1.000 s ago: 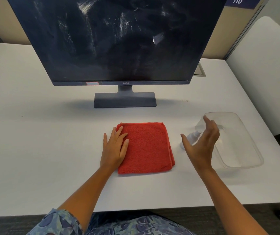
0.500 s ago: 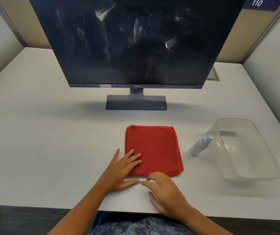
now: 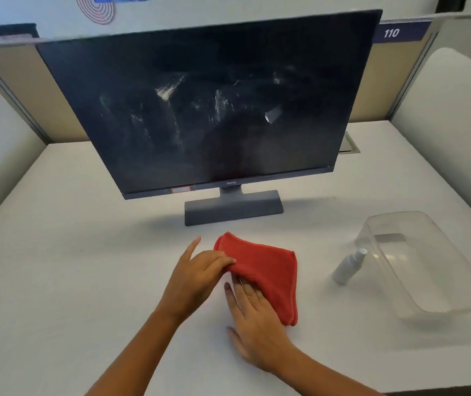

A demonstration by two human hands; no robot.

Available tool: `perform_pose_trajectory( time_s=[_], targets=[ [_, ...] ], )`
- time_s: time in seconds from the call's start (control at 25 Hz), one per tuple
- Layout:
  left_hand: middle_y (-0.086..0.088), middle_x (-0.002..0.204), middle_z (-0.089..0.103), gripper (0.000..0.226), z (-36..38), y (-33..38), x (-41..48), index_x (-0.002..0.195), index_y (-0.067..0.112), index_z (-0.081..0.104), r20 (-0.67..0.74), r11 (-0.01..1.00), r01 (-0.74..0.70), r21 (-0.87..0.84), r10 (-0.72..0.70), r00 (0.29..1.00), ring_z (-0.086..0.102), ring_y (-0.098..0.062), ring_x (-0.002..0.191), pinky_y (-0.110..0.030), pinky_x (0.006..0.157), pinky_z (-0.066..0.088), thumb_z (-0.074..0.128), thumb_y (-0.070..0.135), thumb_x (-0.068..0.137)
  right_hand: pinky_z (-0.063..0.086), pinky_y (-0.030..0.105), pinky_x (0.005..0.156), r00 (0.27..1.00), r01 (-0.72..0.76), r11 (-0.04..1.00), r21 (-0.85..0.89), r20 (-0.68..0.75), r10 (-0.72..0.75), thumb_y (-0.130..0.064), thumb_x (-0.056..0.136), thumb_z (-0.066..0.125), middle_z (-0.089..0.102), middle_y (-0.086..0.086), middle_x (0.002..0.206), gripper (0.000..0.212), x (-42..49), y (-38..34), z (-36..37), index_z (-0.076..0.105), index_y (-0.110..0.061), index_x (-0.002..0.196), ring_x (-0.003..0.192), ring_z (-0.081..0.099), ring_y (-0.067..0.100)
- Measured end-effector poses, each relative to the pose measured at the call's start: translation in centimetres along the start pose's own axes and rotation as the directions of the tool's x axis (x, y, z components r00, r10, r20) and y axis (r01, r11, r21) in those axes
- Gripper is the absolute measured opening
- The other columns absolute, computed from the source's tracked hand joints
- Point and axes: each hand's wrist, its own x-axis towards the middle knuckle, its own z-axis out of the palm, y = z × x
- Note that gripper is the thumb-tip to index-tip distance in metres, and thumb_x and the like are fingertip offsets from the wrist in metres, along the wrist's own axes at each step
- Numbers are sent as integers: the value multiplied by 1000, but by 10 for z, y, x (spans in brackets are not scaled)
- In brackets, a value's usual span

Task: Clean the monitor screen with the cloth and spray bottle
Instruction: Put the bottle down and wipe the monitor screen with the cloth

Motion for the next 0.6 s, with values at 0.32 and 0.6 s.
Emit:
perform_pose_trajectory(
  time_s=[0.32,0.6],
  targets=[
    [18,117,45,36,-121,-57,77,113,44,38,194,880,299,-370,-241,951,49,4,99,-6,92,37,25,66,87,12,53,118,899,-158,987,43,-407,161,-44,91,51,29,8,152,66,156,-38,-24,32,-11,145,144,18,28],
    [-8,122,62,55,-196,-149,136,124,16,54,-104,998,50,-49,-55,993,56,-24,113,-47,101,43,23,52,96,15,58,114,865,-175,984,-38,-482,136,-46,89,54,28,9,154,70,308,-45,-52,30,-16,147,147,8,27]
  ],
)
